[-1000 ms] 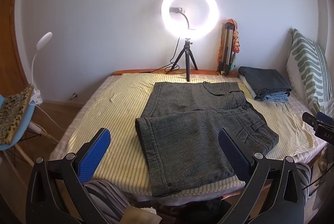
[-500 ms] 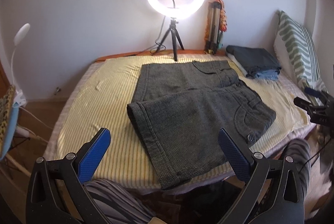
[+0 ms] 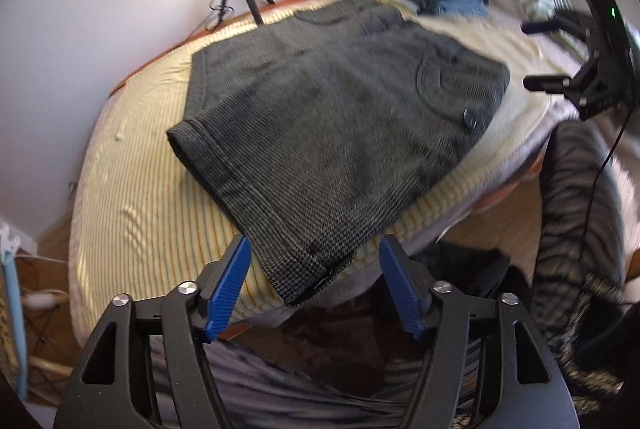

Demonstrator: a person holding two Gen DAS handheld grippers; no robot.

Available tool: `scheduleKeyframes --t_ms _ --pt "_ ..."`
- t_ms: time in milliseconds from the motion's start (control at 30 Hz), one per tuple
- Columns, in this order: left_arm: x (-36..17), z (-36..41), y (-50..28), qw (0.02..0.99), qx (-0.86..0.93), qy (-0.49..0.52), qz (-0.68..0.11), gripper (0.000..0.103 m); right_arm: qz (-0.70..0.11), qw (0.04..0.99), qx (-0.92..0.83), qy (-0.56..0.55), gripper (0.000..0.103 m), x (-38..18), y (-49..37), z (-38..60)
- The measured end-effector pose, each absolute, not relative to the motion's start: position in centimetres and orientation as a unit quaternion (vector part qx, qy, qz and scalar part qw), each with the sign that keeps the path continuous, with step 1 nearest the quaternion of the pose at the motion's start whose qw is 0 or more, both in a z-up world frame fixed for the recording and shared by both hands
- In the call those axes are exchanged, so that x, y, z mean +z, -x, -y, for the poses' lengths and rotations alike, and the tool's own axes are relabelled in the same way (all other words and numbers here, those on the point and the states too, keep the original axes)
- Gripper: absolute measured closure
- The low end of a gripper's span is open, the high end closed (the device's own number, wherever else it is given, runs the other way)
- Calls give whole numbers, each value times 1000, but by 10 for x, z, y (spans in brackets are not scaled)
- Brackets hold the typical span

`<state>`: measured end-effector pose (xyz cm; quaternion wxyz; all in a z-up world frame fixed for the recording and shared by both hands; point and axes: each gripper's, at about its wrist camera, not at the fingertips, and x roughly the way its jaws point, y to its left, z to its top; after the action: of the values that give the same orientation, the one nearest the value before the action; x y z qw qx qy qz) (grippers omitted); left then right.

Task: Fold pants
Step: 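Grasp the leg hem of the gray shorts with the left gripper while the right gripper grasps it too, then lift the hem with both grippers and fold it over onto the waistband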

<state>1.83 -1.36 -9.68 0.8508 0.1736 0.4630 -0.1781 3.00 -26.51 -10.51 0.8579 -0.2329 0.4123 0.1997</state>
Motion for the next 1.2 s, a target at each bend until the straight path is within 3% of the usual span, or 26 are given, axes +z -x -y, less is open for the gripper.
scheduleKeyframes --t_ms 200,533,633,733,800,867,967,1200 --pt "-117 16 -25 829 -179 -193 -493 54 -458 809 237 283 10 -130 -48 242" --pt "-135 22 -31 820 -174 -223 -498 54 -481 738 253 401 11 -166 -62 202" --pt "-135 25 -30 819 -179 -234 -493 54 -488 723 260 413 29 -169 -62 201" --pt "-134 26 -31 820 -186 -237 -486 54 -497 722 271 398 56 -164 -64 203" --pt "-134 25 -33 820 -193 -234 -485 71 -495 726 275 390 74 -158 -65 205" --pt "-131 25 -36 821 -205 -223 -484 81 -486 738 271 381 82 -150 -68 205" --pt "-122 25 -39 831 -210 -217 -466 88 -462 763 263 367 86 -130 -71 208" --pt "-77 12 -63 867 -207 -186 -413 89 -408 814 237 339 87 -83 -80 208"
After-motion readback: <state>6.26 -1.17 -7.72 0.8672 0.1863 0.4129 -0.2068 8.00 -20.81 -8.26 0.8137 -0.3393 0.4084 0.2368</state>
